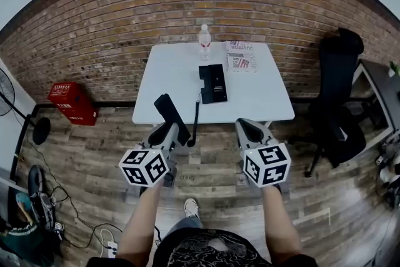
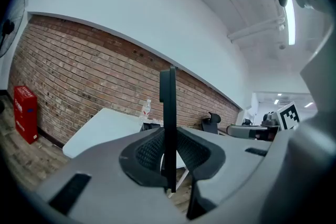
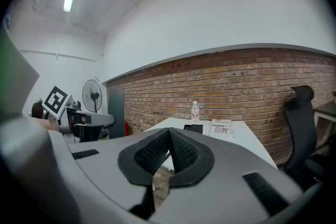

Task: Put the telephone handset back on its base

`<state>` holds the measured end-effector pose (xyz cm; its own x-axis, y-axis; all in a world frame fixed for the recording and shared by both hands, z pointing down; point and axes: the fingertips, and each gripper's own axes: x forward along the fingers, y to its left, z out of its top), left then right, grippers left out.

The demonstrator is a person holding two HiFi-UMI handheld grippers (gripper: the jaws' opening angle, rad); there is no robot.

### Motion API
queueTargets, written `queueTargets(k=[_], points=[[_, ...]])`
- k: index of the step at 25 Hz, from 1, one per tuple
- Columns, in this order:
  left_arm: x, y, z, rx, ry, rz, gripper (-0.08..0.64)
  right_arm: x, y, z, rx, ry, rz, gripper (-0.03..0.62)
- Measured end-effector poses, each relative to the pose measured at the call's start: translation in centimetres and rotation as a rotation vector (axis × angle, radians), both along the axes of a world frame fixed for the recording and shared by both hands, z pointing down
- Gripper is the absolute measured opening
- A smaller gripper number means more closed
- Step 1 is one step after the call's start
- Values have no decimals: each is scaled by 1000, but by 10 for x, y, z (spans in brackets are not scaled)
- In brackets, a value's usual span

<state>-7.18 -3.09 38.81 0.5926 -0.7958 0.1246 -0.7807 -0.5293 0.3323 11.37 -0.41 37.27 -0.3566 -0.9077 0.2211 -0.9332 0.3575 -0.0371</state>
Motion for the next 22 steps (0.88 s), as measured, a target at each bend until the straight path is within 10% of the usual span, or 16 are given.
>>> queueTargets(k=[22], points=[[-36, -133, 22, -63, 33, 167, 71, -47, -114, 16, -63, 50, 115, 2]])
